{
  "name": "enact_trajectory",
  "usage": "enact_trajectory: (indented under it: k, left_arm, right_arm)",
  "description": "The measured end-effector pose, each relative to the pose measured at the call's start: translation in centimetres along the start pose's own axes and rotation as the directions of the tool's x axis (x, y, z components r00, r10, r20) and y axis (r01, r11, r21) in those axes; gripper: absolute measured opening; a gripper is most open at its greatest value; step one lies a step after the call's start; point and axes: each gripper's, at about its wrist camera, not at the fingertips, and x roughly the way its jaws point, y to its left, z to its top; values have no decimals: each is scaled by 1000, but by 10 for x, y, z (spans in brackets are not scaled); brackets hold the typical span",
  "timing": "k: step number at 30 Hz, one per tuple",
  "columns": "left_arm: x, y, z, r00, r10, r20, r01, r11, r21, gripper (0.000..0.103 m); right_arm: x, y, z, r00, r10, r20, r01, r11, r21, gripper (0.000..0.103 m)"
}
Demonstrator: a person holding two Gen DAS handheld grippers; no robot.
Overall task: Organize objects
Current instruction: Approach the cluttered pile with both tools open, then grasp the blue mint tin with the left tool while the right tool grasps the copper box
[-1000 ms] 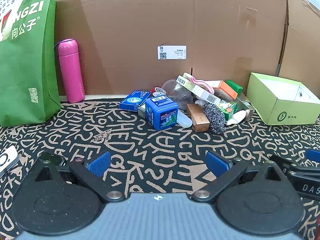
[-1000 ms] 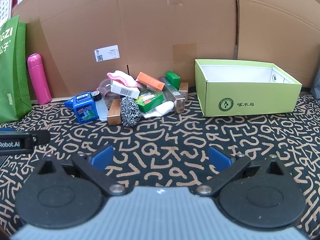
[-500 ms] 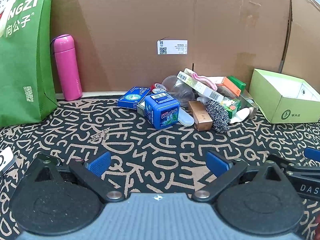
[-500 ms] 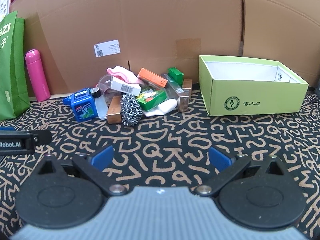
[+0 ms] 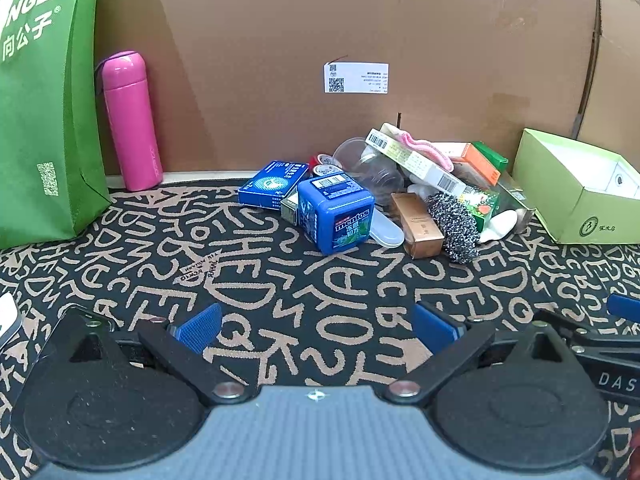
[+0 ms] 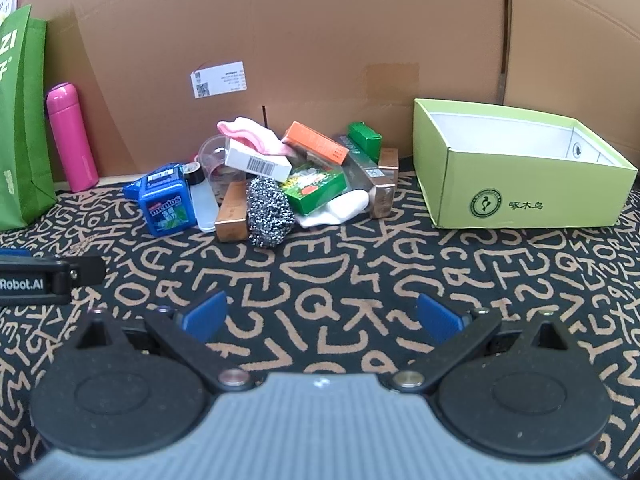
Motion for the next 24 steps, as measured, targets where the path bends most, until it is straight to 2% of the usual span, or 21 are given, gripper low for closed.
enact_trajectory:
  k: [5, 9, 12, 14, 15, 17, 20, 22, 24]
  left_arm:
    - [7, 5, 3, 1000, -23, -2, 23, 1000, 3, 103]
    - [12, 14, 11, 999, -45, 13, 45, 999, 11, 103]
    - [18, 21, 23, 999, -46, 25, 46, 999, 12, 103]
    - [25, 26, 31, 998, -56, 33, 56, 998, -1, 103]
    - [30, 27, 35, 998, -64, 29, 64, 998, -6, 103]
    - [42, 26, 43, 996, -85, 9, 85, 996, -14, 103]
    - [64, 20, 56, 994, -107, -14, 106, 994, -30, 103]
    - [78, 15, 63, 993, -115, -27, 114, 993, -34, 103]
    - [92, 10, 69, 993, -112, -36, 111, 993, -30, 103]
  right_arm:
    - [8, 4, 3, 1000, 11, 3, -11, 1000, -11, 103]
    - [12, 16, 4, 999, 35, 37, -33, 998, -61, 103]
    - [22, 32, 7, 996, 73, 51, -66, 990, -122, 103]
    - [31, 42, 11, 991, 130, 44, -123, 983, -137, 103]
    - [36, 44, 13, 986, 164, 40, -157, 979, -133, 101]
    - [48, 52, 18, 977, 211, 33, -206, 971, -122, 90]
    - [65, 62, 22, 964, 265, 22, -260, 958, -123, 78]
    - [78, 66, 26, 962, 273, 8, -270, 955, -120, 71]
    - [90, 67, 30, 968, 250, 5, -248, 962, -118, 70]
